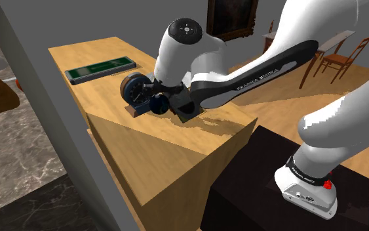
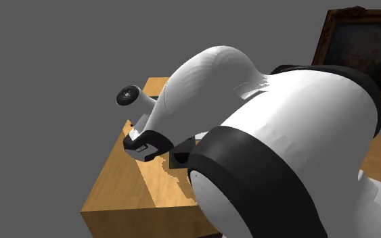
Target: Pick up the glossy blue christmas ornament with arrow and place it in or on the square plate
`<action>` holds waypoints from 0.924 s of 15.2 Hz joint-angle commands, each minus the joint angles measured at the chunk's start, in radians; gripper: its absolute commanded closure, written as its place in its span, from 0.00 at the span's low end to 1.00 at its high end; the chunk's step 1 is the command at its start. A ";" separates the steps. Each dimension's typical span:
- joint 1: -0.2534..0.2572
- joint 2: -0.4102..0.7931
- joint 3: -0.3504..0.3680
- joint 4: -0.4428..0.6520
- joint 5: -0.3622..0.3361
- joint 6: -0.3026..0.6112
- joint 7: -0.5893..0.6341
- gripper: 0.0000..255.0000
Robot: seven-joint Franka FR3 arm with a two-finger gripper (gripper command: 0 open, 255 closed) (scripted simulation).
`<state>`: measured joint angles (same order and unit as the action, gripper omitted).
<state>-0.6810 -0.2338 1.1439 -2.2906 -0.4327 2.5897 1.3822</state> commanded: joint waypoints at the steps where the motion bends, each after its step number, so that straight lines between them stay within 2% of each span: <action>1: 0.038 -0.019 -0.040 0.009 0.042 -0.018 -0.039 1.00; 9: 0.119 -0.064 -0.129 0.058 0.136 -0.094 -0.136 1.00; 14: 0.044 0.022 -0.165 0.099 0.077 -0.057 -0.204 1.00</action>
<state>-0.6250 -0.2256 0.9916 -2.1948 -0.3472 2.5203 1.1965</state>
